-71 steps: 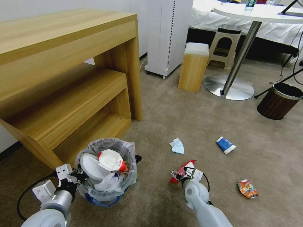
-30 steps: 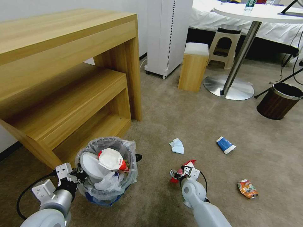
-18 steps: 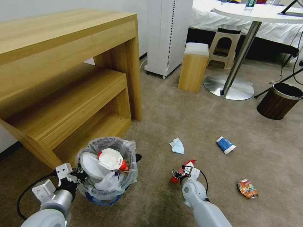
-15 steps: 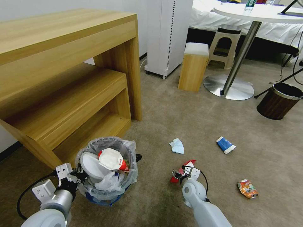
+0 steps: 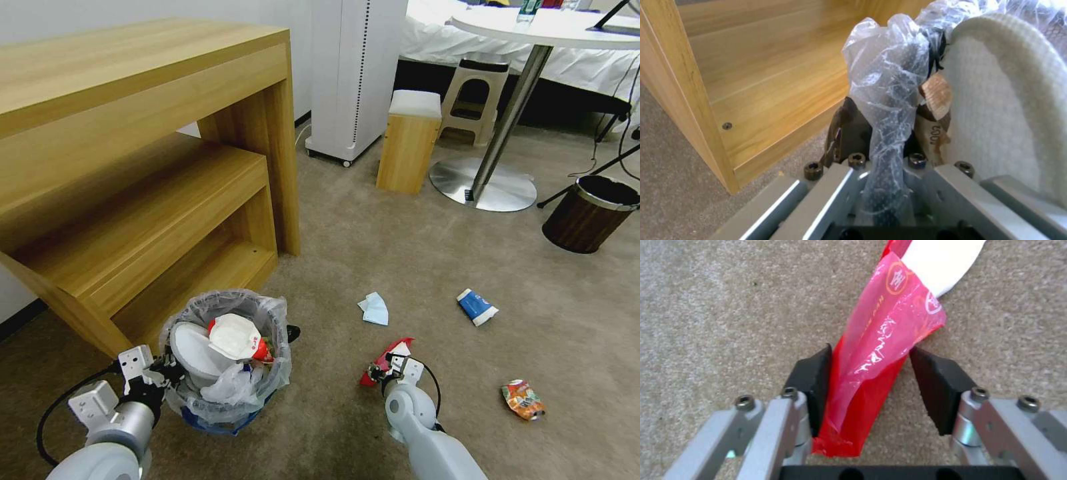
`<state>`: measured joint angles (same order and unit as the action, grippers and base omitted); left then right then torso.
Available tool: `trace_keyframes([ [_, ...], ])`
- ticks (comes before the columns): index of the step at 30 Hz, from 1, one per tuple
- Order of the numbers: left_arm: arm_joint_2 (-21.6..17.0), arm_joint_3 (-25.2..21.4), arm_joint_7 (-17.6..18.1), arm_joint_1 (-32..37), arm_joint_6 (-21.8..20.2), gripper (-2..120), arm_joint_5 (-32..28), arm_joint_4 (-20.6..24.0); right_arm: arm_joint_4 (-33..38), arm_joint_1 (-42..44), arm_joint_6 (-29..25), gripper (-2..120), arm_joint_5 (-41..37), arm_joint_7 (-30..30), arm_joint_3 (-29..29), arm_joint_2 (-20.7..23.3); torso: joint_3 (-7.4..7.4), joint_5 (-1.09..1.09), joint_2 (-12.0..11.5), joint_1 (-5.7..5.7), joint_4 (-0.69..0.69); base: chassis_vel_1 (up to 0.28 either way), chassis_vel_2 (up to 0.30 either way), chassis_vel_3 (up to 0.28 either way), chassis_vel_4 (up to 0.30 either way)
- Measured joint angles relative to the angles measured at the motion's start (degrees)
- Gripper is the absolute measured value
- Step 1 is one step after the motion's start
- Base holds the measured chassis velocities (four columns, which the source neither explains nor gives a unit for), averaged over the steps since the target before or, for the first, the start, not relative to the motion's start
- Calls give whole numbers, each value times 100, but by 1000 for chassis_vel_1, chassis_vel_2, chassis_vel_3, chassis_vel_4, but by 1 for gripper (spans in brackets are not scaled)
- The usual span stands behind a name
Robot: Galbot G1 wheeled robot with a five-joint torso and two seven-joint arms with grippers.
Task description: Pick up the trash bin and place the garbage on the floor into it.
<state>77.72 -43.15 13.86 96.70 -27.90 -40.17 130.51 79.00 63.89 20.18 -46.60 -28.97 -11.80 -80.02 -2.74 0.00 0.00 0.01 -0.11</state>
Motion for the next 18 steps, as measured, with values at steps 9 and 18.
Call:
trace_keyframes([
  [9, 18, 38, -9, 13, 9, 1, 18, 16, 21, 80, -58, 34, 79, 23, -24, 11, 0, 0, 0, 0, 0, 0, 0, 0, 0],
  [18, 29, 51, -16, 21, 21, 1, 34, 17, -24, 63, -76, 28, 112, 50, -18, 20, 0, 0, 0, 0, 0, 0, 0, 0, 0],
])
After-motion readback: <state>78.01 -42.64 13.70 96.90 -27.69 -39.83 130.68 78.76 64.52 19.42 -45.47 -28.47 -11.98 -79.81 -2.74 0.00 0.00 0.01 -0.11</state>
